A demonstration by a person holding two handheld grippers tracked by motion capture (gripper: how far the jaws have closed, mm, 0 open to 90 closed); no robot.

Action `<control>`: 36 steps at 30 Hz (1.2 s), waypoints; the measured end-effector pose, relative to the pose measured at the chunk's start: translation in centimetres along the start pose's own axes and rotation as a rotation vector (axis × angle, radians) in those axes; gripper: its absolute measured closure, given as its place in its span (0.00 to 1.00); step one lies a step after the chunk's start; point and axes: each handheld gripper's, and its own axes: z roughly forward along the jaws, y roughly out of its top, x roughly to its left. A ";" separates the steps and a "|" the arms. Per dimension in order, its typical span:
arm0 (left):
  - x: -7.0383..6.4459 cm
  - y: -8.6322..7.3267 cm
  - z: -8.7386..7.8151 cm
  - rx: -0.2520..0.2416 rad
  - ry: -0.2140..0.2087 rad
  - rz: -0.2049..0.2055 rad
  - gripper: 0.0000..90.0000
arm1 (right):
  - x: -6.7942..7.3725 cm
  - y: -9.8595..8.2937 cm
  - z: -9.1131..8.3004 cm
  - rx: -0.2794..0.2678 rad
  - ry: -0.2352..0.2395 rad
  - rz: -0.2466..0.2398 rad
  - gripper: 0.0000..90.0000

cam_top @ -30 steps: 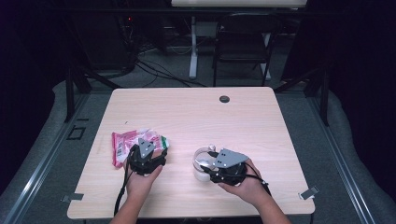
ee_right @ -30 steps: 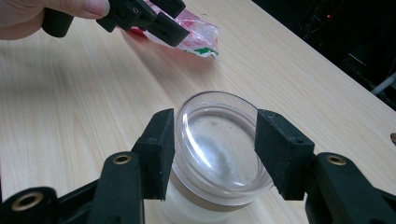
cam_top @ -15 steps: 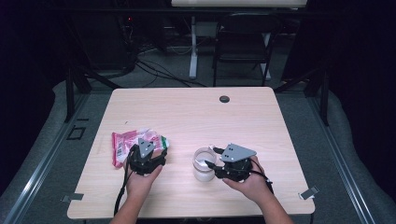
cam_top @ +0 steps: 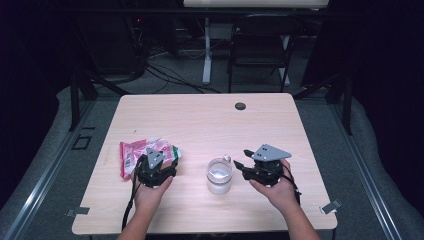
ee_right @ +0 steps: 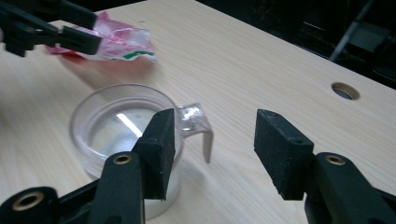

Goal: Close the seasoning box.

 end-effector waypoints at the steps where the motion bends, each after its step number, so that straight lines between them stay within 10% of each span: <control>1: 0.0 0.0 0.0 0.000 -0.001 -0.002 0.44 | -0.3 -0.1 0.0 0.004 -0.006 0.010 0.54; 15: 0.1 0.0 0.1 0.003 -0.004 -0.001 0.45 | -4.3 -3.6 0.9 0.072 -0.144 0.183 0.53; 36: 0.0 -0.3 0.6 0.032 -0.010 0.018 0.46 | -5.4 -6.5 3.1 0.182 -0.169 0.231 0.53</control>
